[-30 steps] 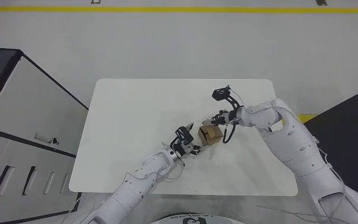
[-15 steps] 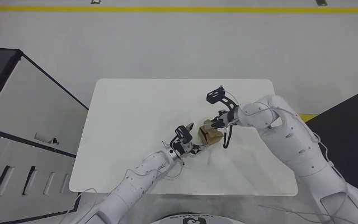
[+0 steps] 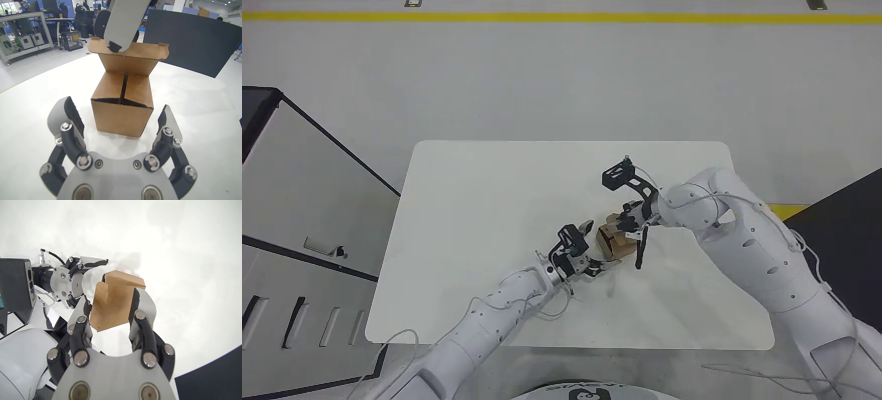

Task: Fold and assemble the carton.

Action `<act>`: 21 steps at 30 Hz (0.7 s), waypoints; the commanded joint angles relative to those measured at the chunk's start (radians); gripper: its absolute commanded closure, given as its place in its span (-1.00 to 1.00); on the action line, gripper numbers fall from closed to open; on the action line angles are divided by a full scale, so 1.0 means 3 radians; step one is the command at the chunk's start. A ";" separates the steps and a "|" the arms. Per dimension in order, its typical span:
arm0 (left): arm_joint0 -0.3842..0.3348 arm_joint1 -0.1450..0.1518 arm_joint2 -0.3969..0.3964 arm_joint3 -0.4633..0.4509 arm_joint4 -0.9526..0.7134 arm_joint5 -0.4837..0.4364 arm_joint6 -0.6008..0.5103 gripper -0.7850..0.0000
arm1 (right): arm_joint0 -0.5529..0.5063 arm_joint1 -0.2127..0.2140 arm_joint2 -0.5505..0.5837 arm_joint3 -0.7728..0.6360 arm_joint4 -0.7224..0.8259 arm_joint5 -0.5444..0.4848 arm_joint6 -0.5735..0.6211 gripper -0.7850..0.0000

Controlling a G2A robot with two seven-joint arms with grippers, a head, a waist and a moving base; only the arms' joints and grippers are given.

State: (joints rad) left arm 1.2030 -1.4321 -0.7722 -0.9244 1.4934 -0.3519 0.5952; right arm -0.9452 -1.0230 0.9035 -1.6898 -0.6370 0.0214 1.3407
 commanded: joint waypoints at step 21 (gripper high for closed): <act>-0.0165 -0.0090 0.0142 0.0270 0.0002 -0.0019 0.0110 -0.96 | -0.0008 0.0000 -0.0038 -0.0060 -0.0163 0.0018 0.0147 0.22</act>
State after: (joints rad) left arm 1.1539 -1.4584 -0.7301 -0.8453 1.4947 -0.3589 0.6272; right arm -0.9484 -1.0227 0.8936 -1.7078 -0.6838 0.0277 1.3830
